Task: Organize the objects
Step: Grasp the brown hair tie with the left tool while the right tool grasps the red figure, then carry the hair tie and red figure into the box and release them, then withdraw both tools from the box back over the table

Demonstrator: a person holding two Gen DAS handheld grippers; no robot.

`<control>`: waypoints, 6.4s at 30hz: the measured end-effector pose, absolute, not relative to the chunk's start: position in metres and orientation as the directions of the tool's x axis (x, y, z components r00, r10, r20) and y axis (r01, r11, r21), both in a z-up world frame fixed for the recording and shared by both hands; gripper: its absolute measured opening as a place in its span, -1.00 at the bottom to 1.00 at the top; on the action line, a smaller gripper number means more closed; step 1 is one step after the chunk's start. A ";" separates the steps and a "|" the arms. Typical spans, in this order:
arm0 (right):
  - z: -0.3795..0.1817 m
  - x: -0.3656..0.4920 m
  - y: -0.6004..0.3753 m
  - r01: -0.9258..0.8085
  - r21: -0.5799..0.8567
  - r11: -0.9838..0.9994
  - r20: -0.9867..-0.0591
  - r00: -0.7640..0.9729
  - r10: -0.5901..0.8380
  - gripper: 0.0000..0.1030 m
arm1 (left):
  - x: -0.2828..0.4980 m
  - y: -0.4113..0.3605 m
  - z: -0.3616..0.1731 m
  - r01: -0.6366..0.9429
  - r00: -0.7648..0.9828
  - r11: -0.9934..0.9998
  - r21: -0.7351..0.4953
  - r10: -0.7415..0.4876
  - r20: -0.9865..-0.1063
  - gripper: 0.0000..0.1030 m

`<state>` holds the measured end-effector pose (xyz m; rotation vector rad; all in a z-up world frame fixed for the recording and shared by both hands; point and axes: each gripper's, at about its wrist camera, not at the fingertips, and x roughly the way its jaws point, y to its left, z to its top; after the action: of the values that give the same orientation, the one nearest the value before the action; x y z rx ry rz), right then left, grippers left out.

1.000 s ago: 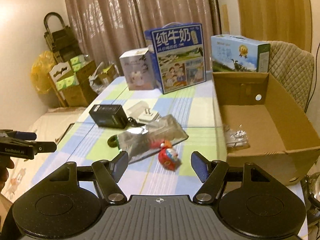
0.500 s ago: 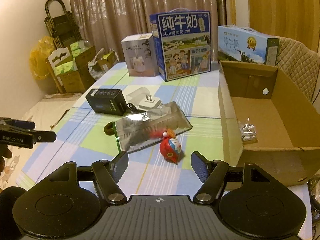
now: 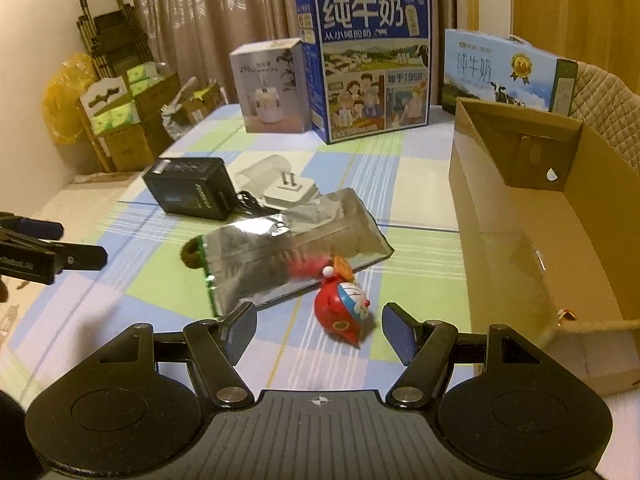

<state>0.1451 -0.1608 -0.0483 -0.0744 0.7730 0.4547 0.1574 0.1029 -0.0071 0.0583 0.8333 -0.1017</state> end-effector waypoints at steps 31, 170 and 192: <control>-0.113 0.198 -0.127 -0.445 -0.085 0.892 -0.743 0.624 0.241 -0.13 | 0.230 0.104 -0.084 0.230 0.656 0.973 -0.028 -0.176 -0.734 0.70; 0.034 0.208 -0.389 -0.169 0.134 0.976 -0.663 0.717 0.215 -0.15 | 0.211 -0.195 0.059 0.456 0.592 0.870 -0.187 -0.453 -0.667 -0.04; 0.072 0.166 -0.375 -0.163 0.283 0.945 -0.552 0.778 0.300 -0.07 | 0.175 -0.132 0.065 0.366 0.636 0.910 -0.194 -0.397 -0.662 0.18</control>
<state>0.1657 -0.3749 0.0717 0.2257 0.6324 0.2526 0.1749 -0.1323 0.0647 -0.0432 0.7669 -0.4358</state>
